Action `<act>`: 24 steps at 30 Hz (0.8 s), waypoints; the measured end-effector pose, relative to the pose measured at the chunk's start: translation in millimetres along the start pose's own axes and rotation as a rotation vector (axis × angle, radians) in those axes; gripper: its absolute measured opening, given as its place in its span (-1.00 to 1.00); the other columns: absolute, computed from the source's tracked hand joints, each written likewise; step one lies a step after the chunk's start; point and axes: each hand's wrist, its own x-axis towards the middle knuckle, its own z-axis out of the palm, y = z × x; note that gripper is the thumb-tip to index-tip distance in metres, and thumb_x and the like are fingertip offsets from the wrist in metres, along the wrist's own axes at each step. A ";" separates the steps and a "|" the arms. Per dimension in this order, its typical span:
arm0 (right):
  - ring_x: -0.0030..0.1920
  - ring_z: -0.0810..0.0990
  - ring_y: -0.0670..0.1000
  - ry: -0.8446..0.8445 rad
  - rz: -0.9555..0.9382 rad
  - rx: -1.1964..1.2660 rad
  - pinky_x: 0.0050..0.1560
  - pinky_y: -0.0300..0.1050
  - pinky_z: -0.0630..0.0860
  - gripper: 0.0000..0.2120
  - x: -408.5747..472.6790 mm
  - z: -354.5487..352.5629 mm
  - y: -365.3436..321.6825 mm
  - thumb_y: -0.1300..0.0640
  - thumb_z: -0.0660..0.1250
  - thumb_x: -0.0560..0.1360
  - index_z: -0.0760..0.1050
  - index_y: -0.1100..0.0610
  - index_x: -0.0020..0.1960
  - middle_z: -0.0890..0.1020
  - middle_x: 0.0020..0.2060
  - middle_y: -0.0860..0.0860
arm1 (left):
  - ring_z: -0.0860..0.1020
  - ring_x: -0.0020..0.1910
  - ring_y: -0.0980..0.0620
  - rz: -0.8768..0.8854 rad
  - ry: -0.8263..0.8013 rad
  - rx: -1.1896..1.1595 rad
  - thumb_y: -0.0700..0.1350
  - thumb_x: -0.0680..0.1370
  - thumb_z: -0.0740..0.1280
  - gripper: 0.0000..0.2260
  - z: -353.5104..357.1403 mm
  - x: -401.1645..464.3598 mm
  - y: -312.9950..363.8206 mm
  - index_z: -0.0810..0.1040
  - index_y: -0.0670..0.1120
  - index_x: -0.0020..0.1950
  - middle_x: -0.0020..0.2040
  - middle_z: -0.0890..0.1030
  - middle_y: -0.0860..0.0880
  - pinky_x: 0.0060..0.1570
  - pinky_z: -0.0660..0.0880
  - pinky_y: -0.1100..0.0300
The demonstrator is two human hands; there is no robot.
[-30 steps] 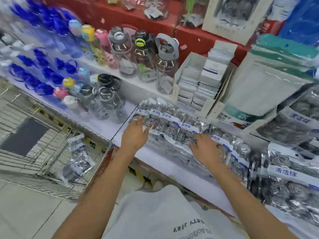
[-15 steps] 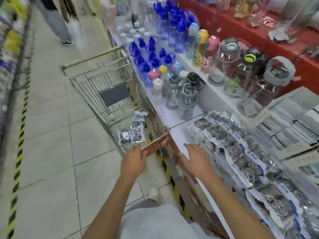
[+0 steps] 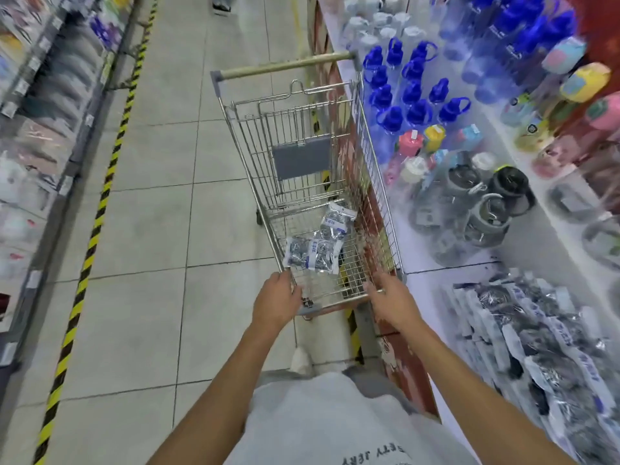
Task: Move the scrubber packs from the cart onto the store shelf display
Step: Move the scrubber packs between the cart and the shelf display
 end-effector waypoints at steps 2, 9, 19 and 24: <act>0.39 0.52 0.11 -0.024 0.051 0.087 0.39 0.08 0.44 -0.45 28.2 1.4 -7.7 -0.15 0.24 0.66 0.38 0.13 0.53 0.52 0.44 0.08 | 0.53 0.24 -0.17 0.002 -0.039 -0.002 0.00 0.68 0.26 -0.64 -2.5 23.7 -1.1 0.47 -0.17 0.40 0.24 0.55 -0.18 0.12 0.45 0.05; 0.36 0.53 0.13 -0.132 0.272 0.256 0.41 0.20 0.42 -0.38 149.0 5.7 -19.2 -0.32 0.25 0.58 0.40 0.03 0.50 0.53 0.43 0.04 | 0.42 0.46 -0.16 -0.032 -0.217 0.005 -0.06 0.66 0.32 -0.51 -0.3 118.4 11.8 0.36 -0.15 0.57 0.49 0.44 -0.20 0.40 0.36 0.05; 0.24 0.50 0.07 -0.238 0.532 0.440 0.36 0.11 0.42 -0.55 316.1 25.6 -23.7 -0.05 0.33 0.63 0.42 0.14 0.44 0.54 0.26 0.01 | 0.54 0.24 -0.07 -0.275 -0.371 -0.112 -0.05 0.59 0.44 -0.58 36.8 270.3 -3.0 0.52 -0.09 0.43 0.36 0.56 -0.11 0.18 0.41 0.12; 0.13 0.66 0.11 -0.149 0.633 0.465 0.17 0.12 0.62 -0.49 417.0 87.8 10.6 -0.30 0.47 0.44 0.54 0.06 0.16 0.68 0.07 0.04 | 0.50 0.20 0.02 -0.295 -0.426 -0.099 -0.19 0.54 0.48 -0.59 82.8 351.3 -40.9 0.54 -0.12 0.38 0.18 0.51 0.03 0.24 0.44 0.11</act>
